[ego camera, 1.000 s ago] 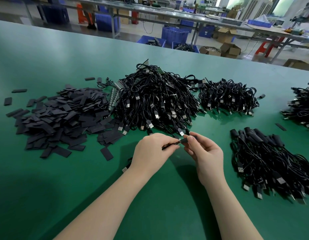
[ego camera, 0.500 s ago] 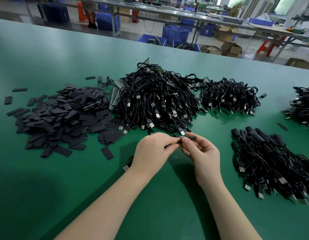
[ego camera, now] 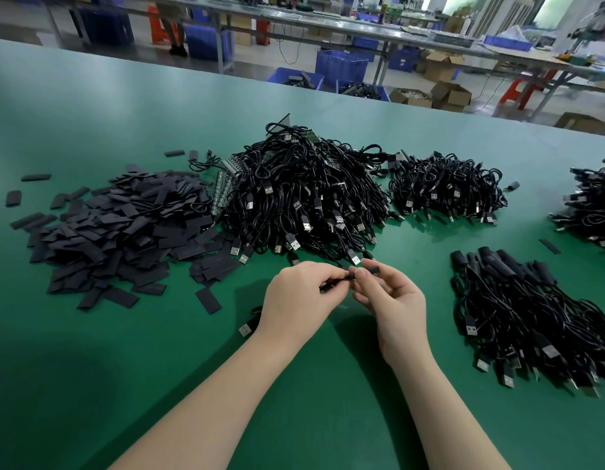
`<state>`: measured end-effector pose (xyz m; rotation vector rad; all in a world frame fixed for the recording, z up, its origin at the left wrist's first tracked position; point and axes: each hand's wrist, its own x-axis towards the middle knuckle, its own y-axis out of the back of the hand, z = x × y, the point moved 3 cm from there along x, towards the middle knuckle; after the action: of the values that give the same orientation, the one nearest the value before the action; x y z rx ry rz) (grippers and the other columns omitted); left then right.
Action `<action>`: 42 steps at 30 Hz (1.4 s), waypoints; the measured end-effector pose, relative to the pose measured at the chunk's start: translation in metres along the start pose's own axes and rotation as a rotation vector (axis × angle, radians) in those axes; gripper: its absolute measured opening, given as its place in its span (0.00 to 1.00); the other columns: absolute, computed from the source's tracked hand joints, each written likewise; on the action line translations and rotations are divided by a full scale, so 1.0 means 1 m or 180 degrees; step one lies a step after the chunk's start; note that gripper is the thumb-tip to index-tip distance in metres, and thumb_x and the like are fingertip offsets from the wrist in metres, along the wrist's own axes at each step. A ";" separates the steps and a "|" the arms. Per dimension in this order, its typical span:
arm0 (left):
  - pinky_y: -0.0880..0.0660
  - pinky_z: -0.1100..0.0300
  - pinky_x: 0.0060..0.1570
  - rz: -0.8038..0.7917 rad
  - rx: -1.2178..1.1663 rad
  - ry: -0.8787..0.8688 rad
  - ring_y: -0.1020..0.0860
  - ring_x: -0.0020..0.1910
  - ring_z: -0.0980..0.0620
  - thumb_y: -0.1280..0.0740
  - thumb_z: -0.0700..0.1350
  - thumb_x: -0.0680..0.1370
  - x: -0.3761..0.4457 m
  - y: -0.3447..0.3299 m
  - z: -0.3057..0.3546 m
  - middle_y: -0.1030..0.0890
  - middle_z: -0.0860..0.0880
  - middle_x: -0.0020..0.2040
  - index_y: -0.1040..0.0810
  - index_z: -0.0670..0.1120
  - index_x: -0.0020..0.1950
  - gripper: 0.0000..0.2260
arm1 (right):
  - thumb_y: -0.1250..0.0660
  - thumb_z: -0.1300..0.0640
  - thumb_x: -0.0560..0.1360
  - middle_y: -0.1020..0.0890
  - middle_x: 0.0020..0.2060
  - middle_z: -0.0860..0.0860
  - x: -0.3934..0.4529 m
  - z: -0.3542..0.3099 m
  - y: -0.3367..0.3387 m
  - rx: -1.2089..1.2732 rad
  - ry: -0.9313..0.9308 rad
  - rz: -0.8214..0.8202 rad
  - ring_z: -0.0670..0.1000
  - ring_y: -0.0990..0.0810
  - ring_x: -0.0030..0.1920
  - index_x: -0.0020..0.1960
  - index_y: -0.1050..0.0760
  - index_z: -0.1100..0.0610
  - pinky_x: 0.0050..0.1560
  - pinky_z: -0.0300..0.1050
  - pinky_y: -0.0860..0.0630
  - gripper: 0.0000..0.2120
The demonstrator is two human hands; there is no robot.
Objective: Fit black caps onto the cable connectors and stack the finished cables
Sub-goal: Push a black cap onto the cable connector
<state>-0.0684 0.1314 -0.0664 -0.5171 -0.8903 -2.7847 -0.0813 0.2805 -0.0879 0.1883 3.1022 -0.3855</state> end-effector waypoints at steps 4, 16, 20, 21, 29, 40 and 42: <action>0.23 0.56 0.42 -0.0049 0.0078 0.0017 0.21 0.42 0.59 0.31 0.50 0.73 0.001 0.001 -0.002 0.17 0.57 0.41 0.15 0.58 0.49 0.07 | 0.26 0.62 0.73 0.15 0.37 0.51 -0.001 0.003 -0.004 -0.0070 -0.0069 -0.0275 0.46 0.17 0.38 0.46 0.14 0.54 0.41 0.36 0.22 0.05; 0.24 0.55 0.38 -0.0037 0.0381 -0.0201 0.21 0.40 0.57 0.30 0.48 0.75 0.000 0.002 0.003 0.17 0.55 0.39 0.15 0.57 0.50 0.07 | 0.26 0.61 0.74 0.15 0.35 0.50 -0.003 0.003 -0.004 -0.0274 -0.0044 -0.0253 0.44 0.21 0.35 0.44 0.13 0.53 0.41 0.36 0.23 0.04; 0.24 0.55 0.37 0.0035 0.0364 -0.0272 0.22 0.39 0.57 0.30 0.48 0.76 -0.001 0.002 0.004 0.17 0.55 0.39 0.15 0.56 0.50 0.06 | 0.26 0.60 0.74 0.15 0.35 0.50 -0.004 0.002 -0.004 -0.0292 -0.0030 -0.0240 0.44 0.21 0.36 0.44 0.13 0.52 0.41 0.36 0.23 0.04; 0.24 0.54 0.37 0.0045 0.0360 -0.0307 0.22 0.39 0.57 0.30 0.47 0.76 -0.001 0.002 0.005 0.17 0.55 0.39 0.15 0.55 0.50 0.06 | 0.26 0.60 0.74 0.15 0.35 0.50 -0.004 0.002 -0.004 -0.0270 -0.0028 -0.0227 0.44 0.21 0.36 0.44 0.13 0.53 0.41 0.35 0.23 0.04; 0.22 0.52 0.39 0.0050 0.0238 -0.0357 0.20 0.39 0.53 0.29 0.44 0.76 -0.004 -0.001 0.004 0.16 0.51 0.40 0.15 0.52 0.53 0.08 | 0.26 0.61 0.73 0.14 0.37 0.51 -0.004 0.002 -0.005 -0.0213 -0.0041 -0.0287 0.43 0.17 0.37 0.45 0.14 0.57 0.41 0.33 0.23 0.02; 0.22 0.52 0.42 0.0130 0.0017 0.0025 0.20 0.43 0.55 0.28 0.44 0.75 -0.005 -0.003 -0.001 0.15 0.55 0.41 0.14 0.53 0.49 0.06 | 0.25 0.60 0.73 0.13 0.40 0.50 -0.005 0.002 -0.006 -0.0225 -0.0012 -0.0212 0.43 0.17 0.40 0.43 0.14 0.52 0.42 0.32 0.24 0.04; 0.22 0.51 0.42 0.0113 0.0006 0.0115 0.19 0.43 0.55 0.28 0.45 0.75 -0.004 -0.003 -0.002 0.15 0.55 0.41 0.14 0.53 0.48 0.05 | 0.25 0.60 0.73 0.13 0.42 0.51 -0.005 0.004 -0.006 -0.0237 -0.0004 -0.0173 0.44 0.16 0.42 0.43 0.13 0.51 0.43 0.32 0.24 0.05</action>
<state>-0.0662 0.1331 -0.0714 -0.4759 -0.8676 -2.7520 -0.0775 0.2729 -0.0896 0.1030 3.1193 -0.2706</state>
